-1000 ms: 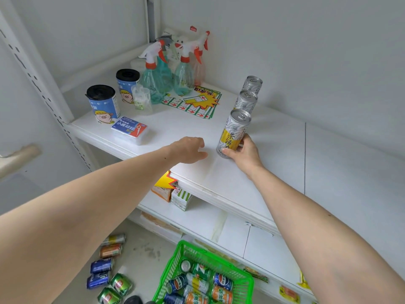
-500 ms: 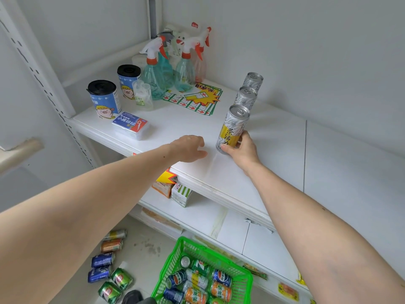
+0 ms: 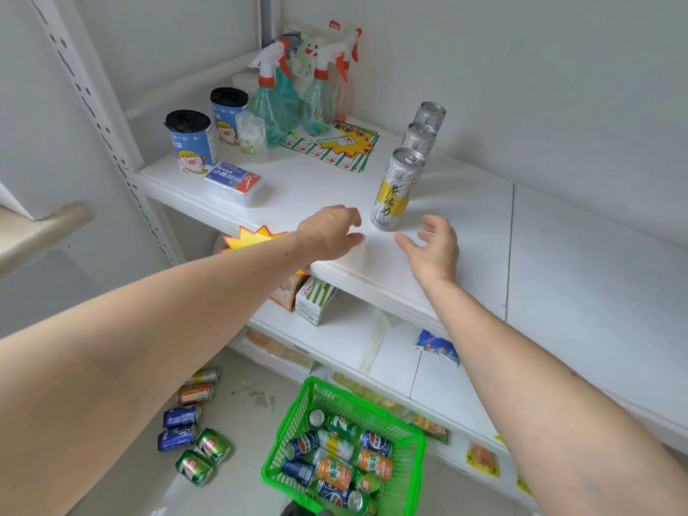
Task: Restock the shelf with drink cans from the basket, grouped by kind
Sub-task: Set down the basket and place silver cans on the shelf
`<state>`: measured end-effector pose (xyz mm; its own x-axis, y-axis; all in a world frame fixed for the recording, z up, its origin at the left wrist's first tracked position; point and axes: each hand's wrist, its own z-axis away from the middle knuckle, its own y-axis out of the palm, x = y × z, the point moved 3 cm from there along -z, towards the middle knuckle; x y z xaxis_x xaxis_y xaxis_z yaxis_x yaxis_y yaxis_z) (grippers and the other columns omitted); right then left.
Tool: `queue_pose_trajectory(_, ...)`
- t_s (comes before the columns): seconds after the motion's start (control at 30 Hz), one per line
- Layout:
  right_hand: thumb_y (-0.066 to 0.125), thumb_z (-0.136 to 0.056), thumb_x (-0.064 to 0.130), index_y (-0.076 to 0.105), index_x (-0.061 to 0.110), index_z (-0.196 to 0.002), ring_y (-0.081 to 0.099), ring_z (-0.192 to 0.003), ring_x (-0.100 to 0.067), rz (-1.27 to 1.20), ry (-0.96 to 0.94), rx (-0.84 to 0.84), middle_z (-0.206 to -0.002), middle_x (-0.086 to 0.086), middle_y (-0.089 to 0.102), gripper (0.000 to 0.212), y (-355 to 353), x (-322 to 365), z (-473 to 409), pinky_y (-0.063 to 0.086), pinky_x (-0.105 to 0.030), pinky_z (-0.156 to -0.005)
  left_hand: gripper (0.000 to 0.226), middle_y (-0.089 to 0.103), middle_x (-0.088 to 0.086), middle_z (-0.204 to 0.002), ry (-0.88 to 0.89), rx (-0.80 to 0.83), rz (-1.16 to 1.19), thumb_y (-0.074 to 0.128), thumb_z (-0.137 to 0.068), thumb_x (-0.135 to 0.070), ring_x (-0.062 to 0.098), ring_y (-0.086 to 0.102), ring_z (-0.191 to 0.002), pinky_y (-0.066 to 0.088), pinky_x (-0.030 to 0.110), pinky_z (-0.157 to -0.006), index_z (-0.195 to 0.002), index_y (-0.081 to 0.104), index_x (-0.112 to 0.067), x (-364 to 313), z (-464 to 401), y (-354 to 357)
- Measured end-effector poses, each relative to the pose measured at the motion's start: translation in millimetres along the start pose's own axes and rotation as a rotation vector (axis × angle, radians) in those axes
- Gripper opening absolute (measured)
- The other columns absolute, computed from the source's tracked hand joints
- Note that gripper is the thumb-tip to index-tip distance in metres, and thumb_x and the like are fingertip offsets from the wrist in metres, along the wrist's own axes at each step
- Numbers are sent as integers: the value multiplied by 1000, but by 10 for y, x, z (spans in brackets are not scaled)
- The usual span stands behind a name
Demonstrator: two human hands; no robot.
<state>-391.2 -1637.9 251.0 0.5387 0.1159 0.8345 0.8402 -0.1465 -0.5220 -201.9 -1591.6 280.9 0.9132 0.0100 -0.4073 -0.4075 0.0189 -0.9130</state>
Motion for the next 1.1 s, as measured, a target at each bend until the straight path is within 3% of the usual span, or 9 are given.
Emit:
queue_pose_trajectory(0.17,78,-79,18,58,11,-117,62,-88,-14,-40,-99,-121,-113,-4,53,44,-159,86,604,50,-33,-91,32,56,5,-120,76,-172,66,51,-95,-34,24,52,-114,47,43,-92,-122,56,-17,-91,440,93)
queue_pose_trajectory(0.3,76,-79,14,61,6,-111,66,-83,-20,-59,-148,-199,-109,-5,52,37,-194,-2,1172,41,-10,-82,26,57,6,-115,143,-280,114,53,-94,-28,25,54,-109,47,41,-84,-116,59,-14,-73,966,300)
queue_pose_trajectory(0.47,76,-81,13,61,3,-107,59,-73,-1,-45,-169,-213,-109,-11,57,32,-210,-151,1683,33,0,-78,23,57,9,-112,150,-286,135,53,-92,-23,30,52,-108,48,43,-80,-109,61,-11,23,1444,521)
queue_pose_trajectory(0.7,75,-82,15,61,6,-109,60,-70,-8,54,-32,-76,-108,-5,56,32,-217,-940,2217,37,-7,-80,27,53,8,-120,59,-104,141,53,-95,-24,28,52,-111,47,41,-86,-118,57,-12,116,1889,1236)
queue_pose_trajectory(0.8,75,-83,16,61,8,-110,59,-67,-5,84,28,16,-108,-5,56,31,-174,-1354,2316,44,-21,-82,26,53,6,-119,-18,-47,159,53,-94,-25,27,55,-107,49,43,-86,-117,57,-14,163,1973,1635)
queue_pose_trajectory(0.97,76,-83,17,62,10,-110,53,-68,8,133,71,179,-105,-2,55,31,-98,-2060,2378,37,-10,-72,25,56,8,-116,-157,15,188,52,-94,-25,28,54,-109,50,44,-86,-114,58,-13,224,2061,2356)
queue_pose_trajectory(1.1,76,-84,21,61,10,-109,56,-72,-4,203,74,357,-105,-1,57,31,98,-2649,2415,46,-21,-77,26,55,8,-116,-319,67,212,50,-96,-27,28,52,-112,49,42,-87,-116,58,-13,326,2159,3015)
